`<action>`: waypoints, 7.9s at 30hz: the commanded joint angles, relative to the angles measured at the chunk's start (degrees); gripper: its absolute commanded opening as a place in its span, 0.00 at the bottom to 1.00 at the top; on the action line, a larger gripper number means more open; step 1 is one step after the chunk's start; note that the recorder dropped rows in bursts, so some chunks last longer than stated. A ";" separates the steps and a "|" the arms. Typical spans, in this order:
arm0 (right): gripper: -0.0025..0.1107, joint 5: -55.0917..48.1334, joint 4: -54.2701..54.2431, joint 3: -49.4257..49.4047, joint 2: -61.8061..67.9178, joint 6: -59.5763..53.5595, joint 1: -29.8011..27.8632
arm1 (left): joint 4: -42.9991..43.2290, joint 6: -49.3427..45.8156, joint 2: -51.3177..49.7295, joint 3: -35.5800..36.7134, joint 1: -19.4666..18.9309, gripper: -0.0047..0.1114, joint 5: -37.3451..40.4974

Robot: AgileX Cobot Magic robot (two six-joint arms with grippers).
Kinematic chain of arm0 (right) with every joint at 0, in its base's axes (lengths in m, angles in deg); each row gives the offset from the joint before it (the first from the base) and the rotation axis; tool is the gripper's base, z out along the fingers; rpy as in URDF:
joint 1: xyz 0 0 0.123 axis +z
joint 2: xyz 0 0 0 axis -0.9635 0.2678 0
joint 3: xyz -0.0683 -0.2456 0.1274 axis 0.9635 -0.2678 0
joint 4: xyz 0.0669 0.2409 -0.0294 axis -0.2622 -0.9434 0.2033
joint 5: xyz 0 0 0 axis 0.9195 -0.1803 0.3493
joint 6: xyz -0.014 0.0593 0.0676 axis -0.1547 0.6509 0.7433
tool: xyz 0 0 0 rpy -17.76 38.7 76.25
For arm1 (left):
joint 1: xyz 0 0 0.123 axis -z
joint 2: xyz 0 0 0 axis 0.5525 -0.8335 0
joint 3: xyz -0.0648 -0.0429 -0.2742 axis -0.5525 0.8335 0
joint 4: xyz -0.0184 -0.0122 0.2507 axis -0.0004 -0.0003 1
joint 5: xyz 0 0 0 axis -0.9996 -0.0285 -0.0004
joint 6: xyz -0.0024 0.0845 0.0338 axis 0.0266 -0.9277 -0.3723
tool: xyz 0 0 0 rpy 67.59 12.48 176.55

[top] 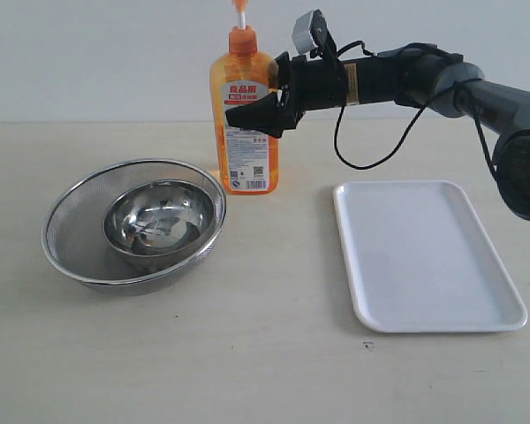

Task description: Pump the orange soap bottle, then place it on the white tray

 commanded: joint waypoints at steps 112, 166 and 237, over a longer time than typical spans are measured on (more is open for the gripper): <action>0.02 2.24 4.83 0.32 -0.07 13.21 -5.09 | -0.59 0.30 0.20 0.24 -0.22 0.08 -0.20; 0.02 -31.23 4.83 0.32 -8.17 24.53 -1.01 | -0.59 0.30 0.20 0.24 -0.22 0.08 -0.20; 0.02 -38.44 4.83 -6.00 -12.70 19.03 -1.22 | -0.59 0.30 0.20 0.24 -0.22 0.08 -0.20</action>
